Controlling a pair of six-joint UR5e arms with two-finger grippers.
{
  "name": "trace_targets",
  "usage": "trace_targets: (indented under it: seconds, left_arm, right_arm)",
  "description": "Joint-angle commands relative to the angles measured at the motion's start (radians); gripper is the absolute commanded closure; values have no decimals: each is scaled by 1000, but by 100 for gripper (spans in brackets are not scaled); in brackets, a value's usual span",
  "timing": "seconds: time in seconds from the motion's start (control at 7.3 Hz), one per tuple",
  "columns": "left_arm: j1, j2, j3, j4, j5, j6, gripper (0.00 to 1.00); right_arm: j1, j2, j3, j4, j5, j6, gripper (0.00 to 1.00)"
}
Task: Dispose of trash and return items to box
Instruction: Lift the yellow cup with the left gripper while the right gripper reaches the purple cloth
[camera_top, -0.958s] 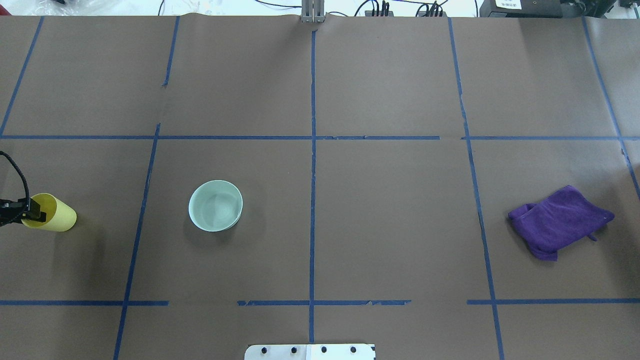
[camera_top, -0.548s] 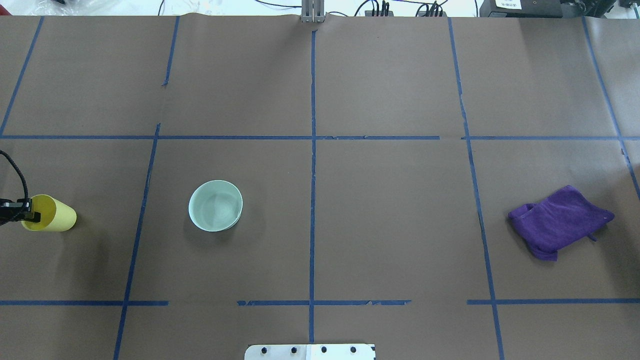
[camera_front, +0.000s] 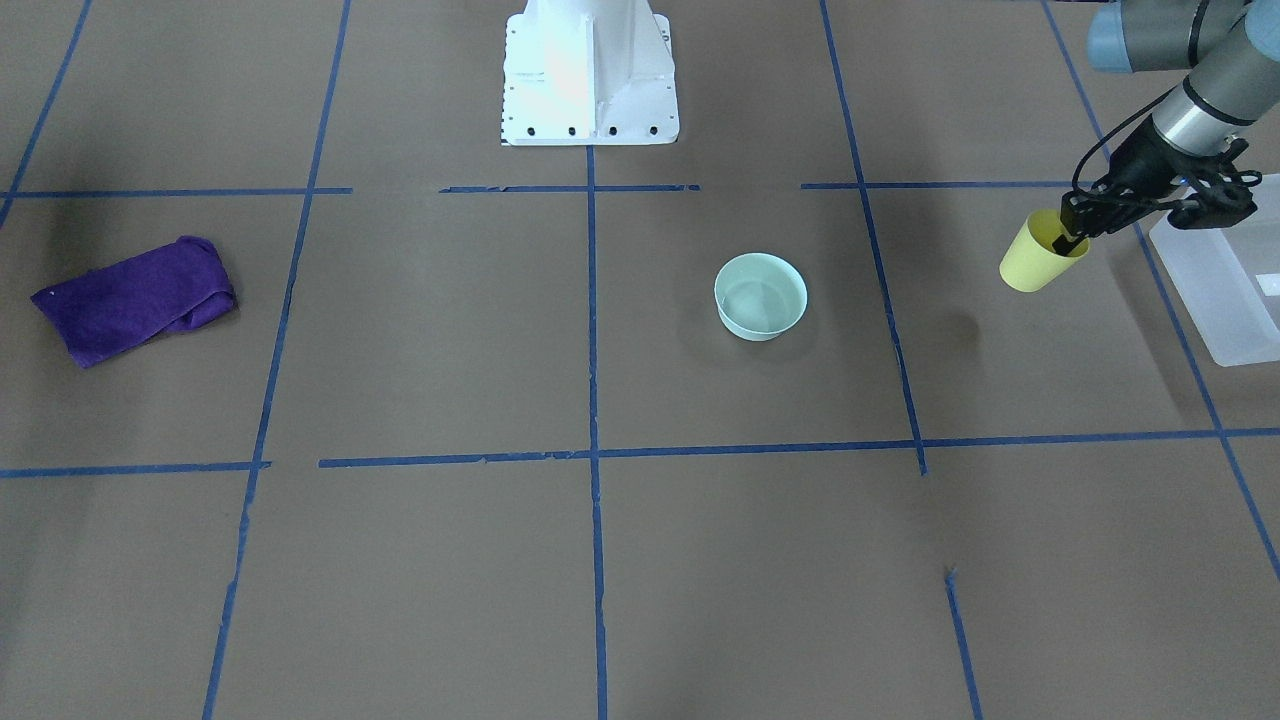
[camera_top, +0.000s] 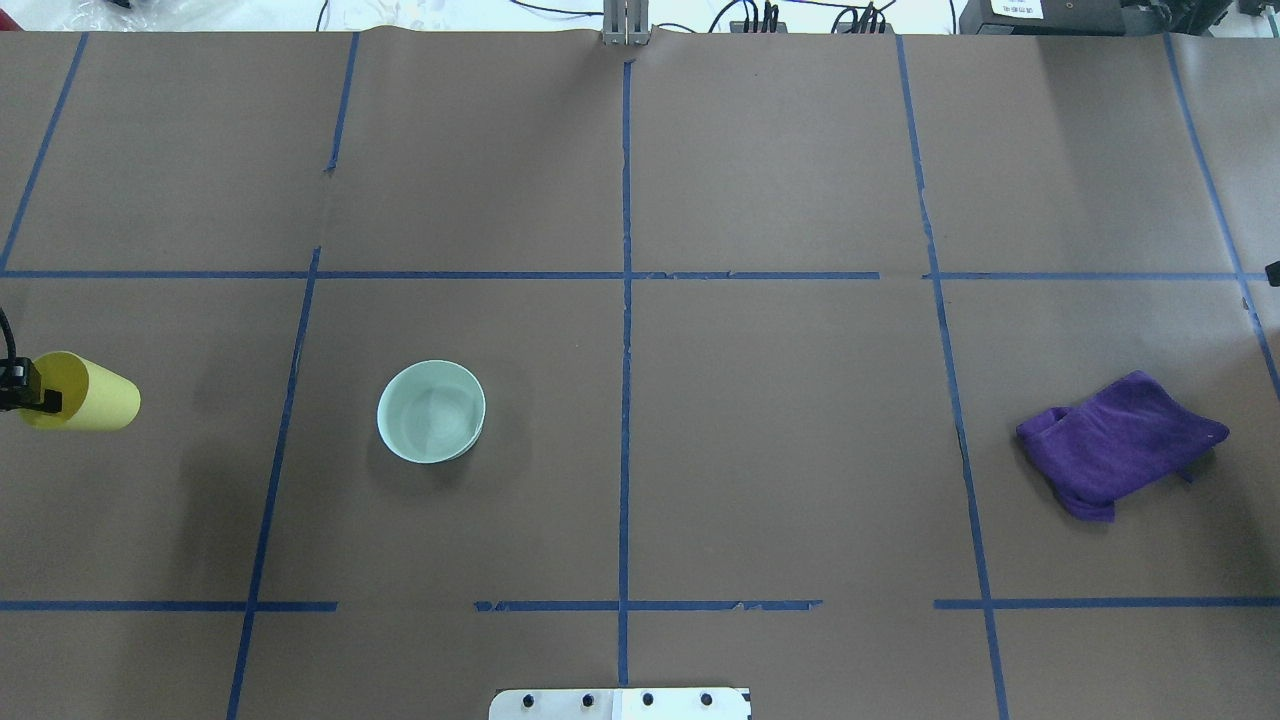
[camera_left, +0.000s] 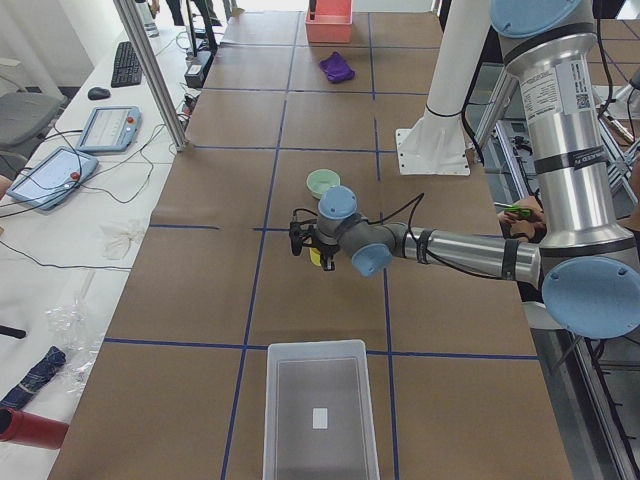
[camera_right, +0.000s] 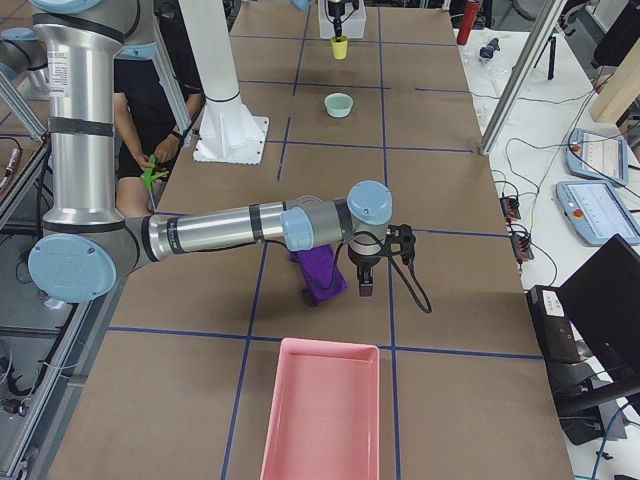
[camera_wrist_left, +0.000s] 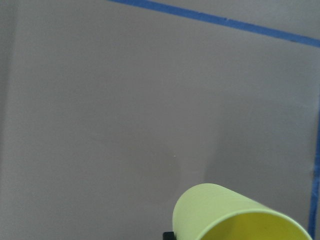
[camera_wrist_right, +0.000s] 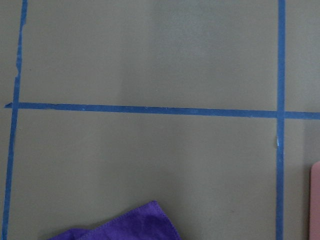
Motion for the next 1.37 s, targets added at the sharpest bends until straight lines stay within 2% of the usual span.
trace_targets:
  seconds: [0.0, 0.41, 0.68, 0.82, 1.23]
  left_arm:
    - [-106, -17, -93, 209, -7, 150, 100]
    - [-217, -60, -96, 296, -7, 275, 100]
    - [-257, -61, -95, 296, -7, 283, 100]
    - [-308, -60, -93, 298, -7, 358, 100]
    - [-474, -76, -53, 396, -5, 647, 100]
  right_arm:
    - [-198, -93, 5, 360, -104, 353, 0]
    - [-466, -167, 150, 372, -256, 394, 0]
    - [-627, -177, 159, 369, -371, 394, 0]
    - [-680, -177, 156, 366, -428, 394, 0]
    - [-720, -177, 107, 366, -439, 379, 0]
